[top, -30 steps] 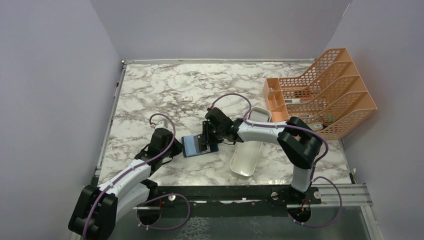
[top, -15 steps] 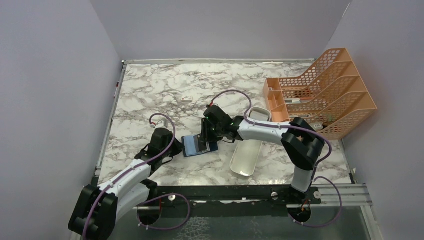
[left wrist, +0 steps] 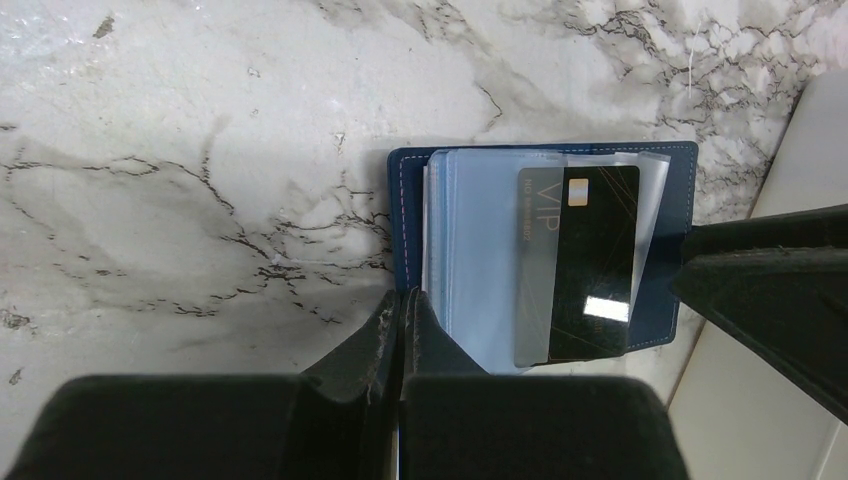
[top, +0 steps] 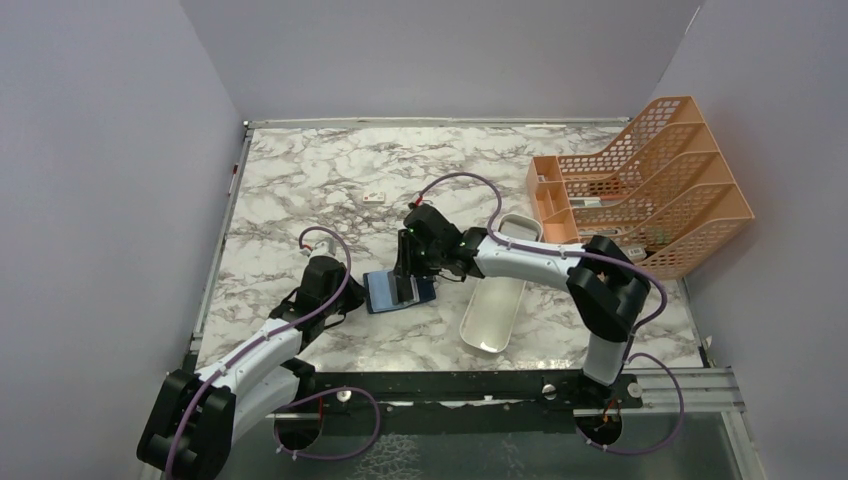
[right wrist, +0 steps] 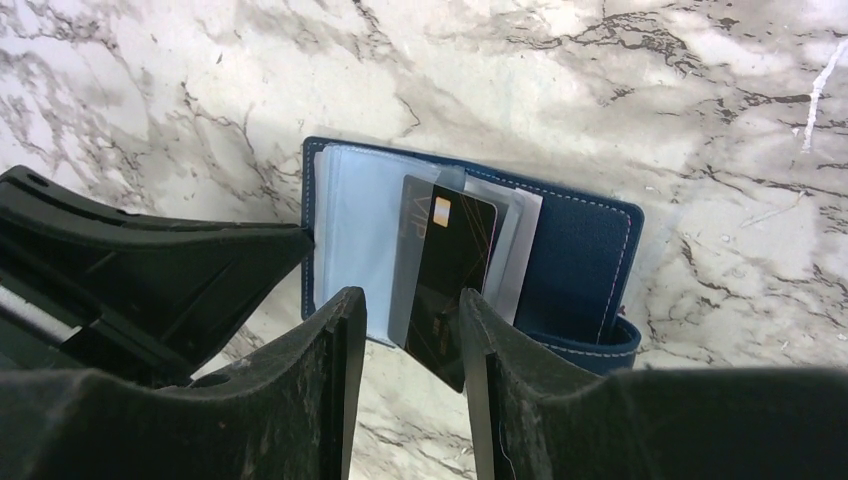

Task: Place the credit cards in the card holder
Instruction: Insert the credit card into the card holder.

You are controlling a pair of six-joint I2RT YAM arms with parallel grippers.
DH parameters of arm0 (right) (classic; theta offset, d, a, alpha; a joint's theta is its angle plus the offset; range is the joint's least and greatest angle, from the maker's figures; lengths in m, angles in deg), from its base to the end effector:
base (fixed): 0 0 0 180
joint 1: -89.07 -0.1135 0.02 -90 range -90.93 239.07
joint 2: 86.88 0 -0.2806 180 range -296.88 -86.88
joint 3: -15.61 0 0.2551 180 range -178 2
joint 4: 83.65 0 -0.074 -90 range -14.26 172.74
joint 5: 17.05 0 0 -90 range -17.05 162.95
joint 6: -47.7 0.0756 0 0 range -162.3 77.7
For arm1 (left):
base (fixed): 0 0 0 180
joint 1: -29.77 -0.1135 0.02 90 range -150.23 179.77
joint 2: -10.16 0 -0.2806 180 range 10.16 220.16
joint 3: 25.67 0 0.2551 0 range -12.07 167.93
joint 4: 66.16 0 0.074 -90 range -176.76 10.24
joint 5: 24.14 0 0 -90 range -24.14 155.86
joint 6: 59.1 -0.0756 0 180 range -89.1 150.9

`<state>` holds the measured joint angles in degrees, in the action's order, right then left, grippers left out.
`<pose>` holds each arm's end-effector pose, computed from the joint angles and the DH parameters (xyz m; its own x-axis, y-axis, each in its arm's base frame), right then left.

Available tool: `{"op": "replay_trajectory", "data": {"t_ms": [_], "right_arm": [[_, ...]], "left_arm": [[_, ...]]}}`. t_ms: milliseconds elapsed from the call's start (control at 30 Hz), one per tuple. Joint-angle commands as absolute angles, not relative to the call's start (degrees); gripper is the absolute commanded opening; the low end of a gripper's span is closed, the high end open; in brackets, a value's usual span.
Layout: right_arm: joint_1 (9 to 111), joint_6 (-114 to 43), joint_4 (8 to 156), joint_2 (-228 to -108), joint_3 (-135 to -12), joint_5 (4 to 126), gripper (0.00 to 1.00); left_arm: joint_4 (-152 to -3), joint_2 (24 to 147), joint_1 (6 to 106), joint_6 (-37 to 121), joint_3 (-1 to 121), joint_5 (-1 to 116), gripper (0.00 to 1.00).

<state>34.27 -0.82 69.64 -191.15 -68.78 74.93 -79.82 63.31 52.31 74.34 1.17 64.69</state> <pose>0.2511 0.3514 0.1901 -0.8456 -0.0503 -0.5315 -0.3242 0.8393 0.4364 0.1795 -0.0762 0.1289 -0.7043 -0.4520 -0.5474 -0.1192 0.8355 -0.5365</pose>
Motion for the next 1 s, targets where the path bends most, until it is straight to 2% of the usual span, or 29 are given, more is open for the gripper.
{"op": "replay_trajectory", "data": {"t_ms": [0,300,967], "right_arm": [[33.8,-1.3,69.3,-193.9,-70.8,76.5,0.45],[33.8,-1.0,69.6,-196.7,-71.0,76.4,0.45],[33.7,3.2,81.4,-200.2,-67.8,64.9,0.39]], "left_arm": [[-78.7,62.4,52.2,74.3,0.4,63.6,0.00],[-78.4,62.3,52.1,74.6,0.2,63.5,0.00],[-77.6,61.9,52.1,75.0,0.5,62.3,0.00]]}}
